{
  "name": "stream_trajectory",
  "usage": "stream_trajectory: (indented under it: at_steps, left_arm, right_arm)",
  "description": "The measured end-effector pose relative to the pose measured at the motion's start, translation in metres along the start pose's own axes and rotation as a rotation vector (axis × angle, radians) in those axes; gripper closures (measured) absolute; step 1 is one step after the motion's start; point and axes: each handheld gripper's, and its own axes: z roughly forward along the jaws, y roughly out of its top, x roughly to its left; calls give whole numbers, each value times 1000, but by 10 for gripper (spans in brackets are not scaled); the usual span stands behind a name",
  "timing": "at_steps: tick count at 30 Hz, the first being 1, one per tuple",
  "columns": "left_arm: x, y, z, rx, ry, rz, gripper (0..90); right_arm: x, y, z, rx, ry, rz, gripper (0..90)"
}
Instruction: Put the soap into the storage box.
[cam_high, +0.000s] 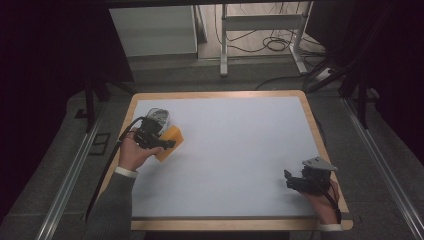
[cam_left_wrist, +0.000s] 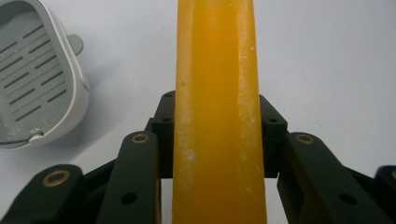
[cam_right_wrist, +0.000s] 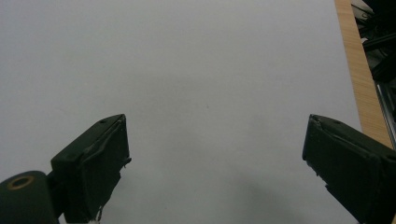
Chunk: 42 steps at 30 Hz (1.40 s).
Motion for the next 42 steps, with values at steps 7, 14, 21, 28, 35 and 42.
stream_trajectory:
  at_steps: [7, 14, 21, 28, 35, 42]
  left_arm:
    - [9, 2, 0, -4, 2, -18, 606]
    - [18, 4, -1, -15, -3, -38, 606]
    - [29, 5, 0, -23, 6, -59, 606]
    - [40, 6, 1, -25, 4, -87, 606]
    - [48, 10, -1, -36, 25, -112, 606]
    - [50, 20, 0, -31, 40, -111, 606]
  right_arm:
    - [-2, 0, -1, -4, -19, 14, 72]
    - [-2, 0, -1, -2, -17, 11, 72]
    - [-2, 0, -1, 0, -16, 13, 72]
    - [-2, -1, 0, -1, -16, 13, 72]
    - [-3, -1, 0, -1, -16, 14, 72]
    - [-3, -1, 0, 0, -16, 15, 72]
